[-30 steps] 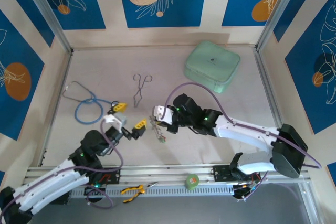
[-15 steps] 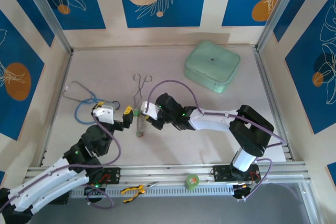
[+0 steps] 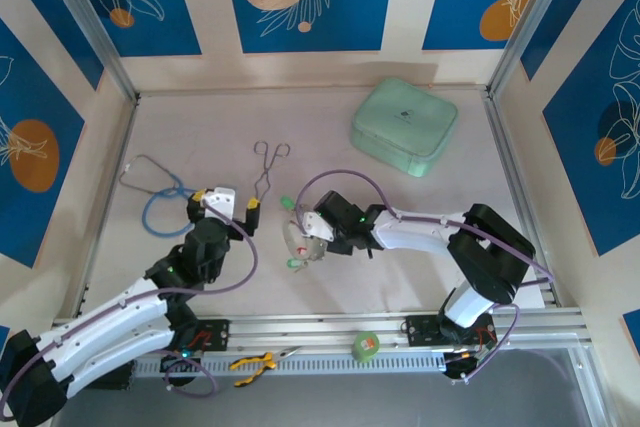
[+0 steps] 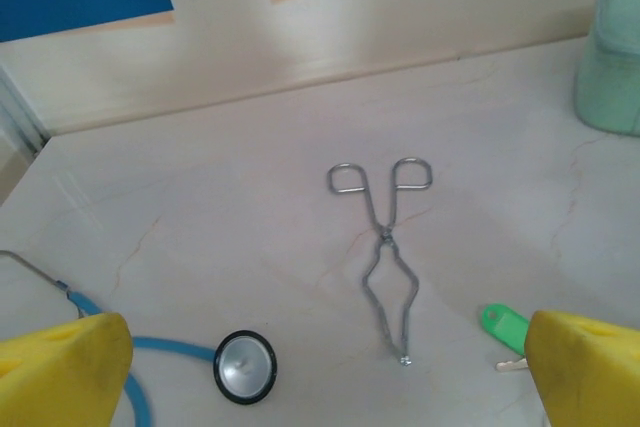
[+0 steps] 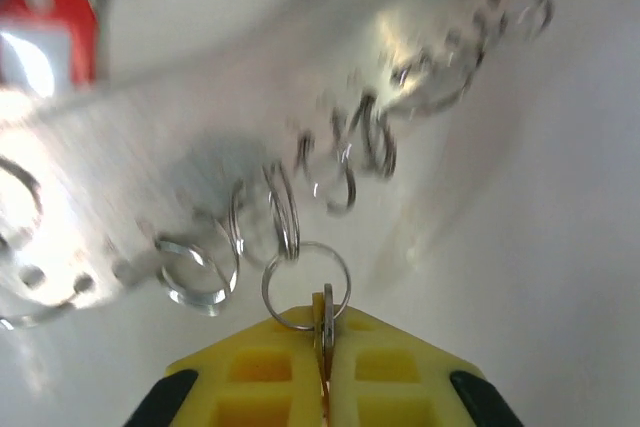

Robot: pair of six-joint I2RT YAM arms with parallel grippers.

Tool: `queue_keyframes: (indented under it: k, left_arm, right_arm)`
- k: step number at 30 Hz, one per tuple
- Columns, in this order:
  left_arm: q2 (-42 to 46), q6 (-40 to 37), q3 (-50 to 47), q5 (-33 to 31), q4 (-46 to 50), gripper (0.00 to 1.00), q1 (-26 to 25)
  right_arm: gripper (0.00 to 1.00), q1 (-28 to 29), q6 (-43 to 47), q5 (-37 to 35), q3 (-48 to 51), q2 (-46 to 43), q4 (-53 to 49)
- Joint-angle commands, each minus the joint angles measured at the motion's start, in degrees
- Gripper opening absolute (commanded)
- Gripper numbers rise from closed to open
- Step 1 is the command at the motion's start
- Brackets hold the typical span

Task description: Put the keys on the keyring

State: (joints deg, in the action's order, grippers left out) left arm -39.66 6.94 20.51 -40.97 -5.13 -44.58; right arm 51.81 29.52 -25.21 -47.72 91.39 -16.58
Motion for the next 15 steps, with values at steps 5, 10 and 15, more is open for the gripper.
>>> queue_keyframes:
  k: [5,10,15]
  left_arm:
    - [-1.9,-1.7,2.3,1.7,-1.1,1.00,6.5]
    - [-1.6,-4.8,2.3,1.3,-2.1,1.00,12.5]
    - [-5.4,-14.3,-2.2,-3.8,-11.8,1.00,15.6]
  right_arm:
    - [0.37,-4.7,-1.3,-5.7,3.7,-5.1,-6.7]
    - [0.46,-12.8,-12.0,1.8,7.3,-17.9,1.7]
    - [0.62,-31.5,-30.6,15.9,21.4,-32.9,29.0]
